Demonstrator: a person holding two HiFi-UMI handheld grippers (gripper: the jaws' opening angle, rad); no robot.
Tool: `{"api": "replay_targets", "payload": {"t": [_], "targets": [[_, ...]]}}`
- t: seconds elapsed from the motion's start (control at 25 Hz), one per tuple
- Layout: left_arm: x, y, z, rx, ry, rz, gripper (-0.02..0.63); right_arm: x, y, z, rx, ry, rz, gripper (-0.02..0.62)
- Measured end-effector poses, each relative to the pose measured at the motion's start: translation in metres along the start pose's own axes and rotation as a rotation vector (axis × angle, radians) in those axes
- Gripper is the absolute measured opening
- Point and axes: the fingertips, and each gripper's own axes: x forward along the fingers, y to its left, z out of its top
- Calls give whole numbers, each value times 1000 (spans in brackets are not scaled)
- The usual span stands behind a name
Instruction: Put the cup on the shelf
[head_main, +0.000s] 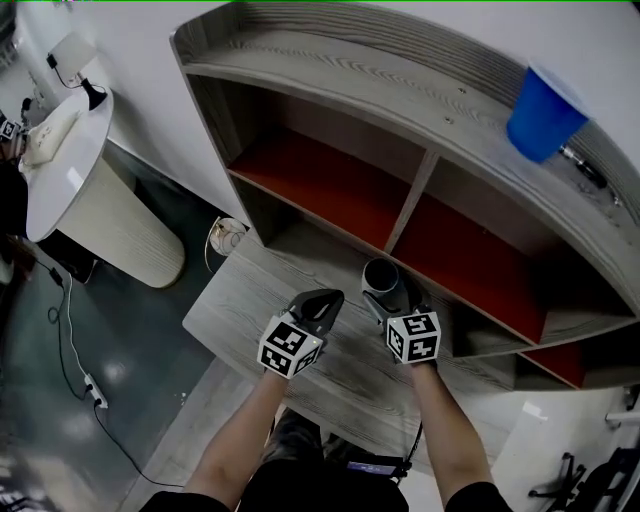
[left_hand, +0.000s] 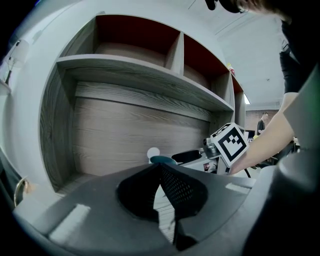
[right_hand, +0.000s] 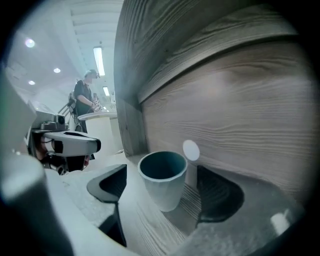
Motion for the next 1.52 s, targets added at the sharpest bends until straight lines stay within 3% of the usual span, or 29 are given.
{"api": "replay_targets", "payload": {"t": [0.32, 0.48, 0.8, 1.08, 1.52], "targets": [[-24, -26, 24, -3, -19, 0, 0, -65, 29, 28, -6, -30, 97, 423], [-39, -44, 34, 4, -28, -20, 0, -104, 45, 44, 24, -72, 157, 388], [-67, -81, 47, 15, -31, -53, 0, -163, 57, 63, 11, -142, 157, 204], [-83, -95, 38, -10, -21, -48, 0, -193, 63, 64, 22, -183, 130, 5], [-98, -121, 44, 14, -44, -53, 0, -219, 73, 50, 51, -171, 154, -2]]}}
